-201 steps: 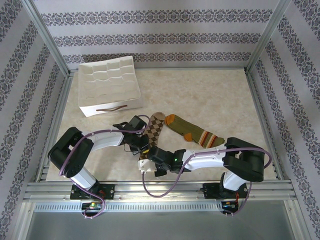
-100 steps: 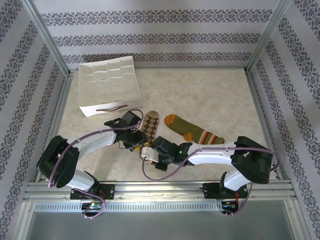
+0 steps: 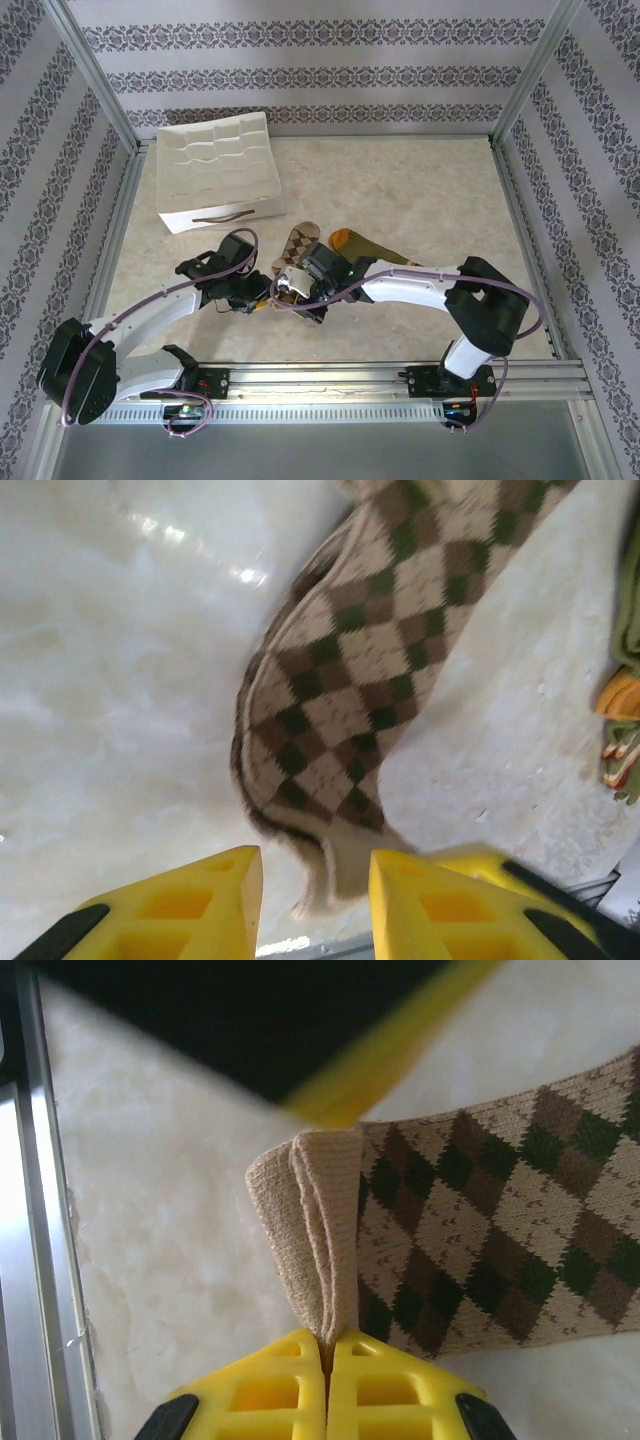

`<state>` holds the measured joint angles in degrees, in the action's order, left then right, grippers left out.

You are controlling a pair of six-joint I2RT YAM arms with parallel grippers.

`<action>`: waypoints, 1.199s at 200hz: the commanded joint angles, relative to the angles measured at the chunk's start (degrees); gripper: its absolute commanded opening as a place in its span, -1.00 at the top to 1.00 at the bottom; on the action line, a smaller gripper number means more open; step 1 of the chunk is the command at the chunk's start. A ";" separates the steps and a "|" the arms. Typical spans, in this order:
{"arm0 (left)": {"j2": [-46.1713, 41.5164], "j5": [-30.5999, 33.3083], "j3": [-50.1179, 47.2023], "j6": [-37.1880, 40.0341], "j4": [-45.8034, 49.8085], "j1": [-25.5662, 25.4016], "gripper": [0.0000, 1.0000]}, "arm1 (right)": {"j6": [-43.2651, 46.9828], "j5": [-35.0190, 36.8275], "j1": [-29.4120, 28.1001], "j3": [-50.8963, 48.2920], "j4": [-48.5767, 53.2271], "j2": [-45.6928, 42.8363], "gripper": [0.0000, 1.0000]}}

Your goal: Roll the socks

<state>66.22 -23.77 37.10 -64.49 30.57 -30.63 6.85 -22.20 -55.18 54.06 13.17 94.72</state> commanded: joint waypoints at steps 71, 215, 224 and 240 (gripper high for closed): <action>-4.89 -3.83 -10.32 -18.57 -17.04 0.06 0.32 | -3.92 -6.68 3.83 6.88 3.31 8.25 1.00; -4.72 4.37 -17.15 -21.63 -27.55 0.12 0.17 | -3.79 -5.13 4.65 10.78 3.42 14.18 1.00; -3.33 4.25 -17.02 -21.40 -29.43 0.11 0.14 | -3.87 -5.23 4.75 10.81 3.31 14.33 1.00; -1.11 4.10 -16.89 -21.17 -31.38 0.09 0.11 | -3.99 -5.49 4.73 10.88 3.27 14.57 1.00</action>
<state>62.61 -21.08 20.47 -84.73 6.15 -30.63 3.27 -27.07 -51.09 63.72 15.70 108.03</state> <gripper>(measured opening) 0.436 0.043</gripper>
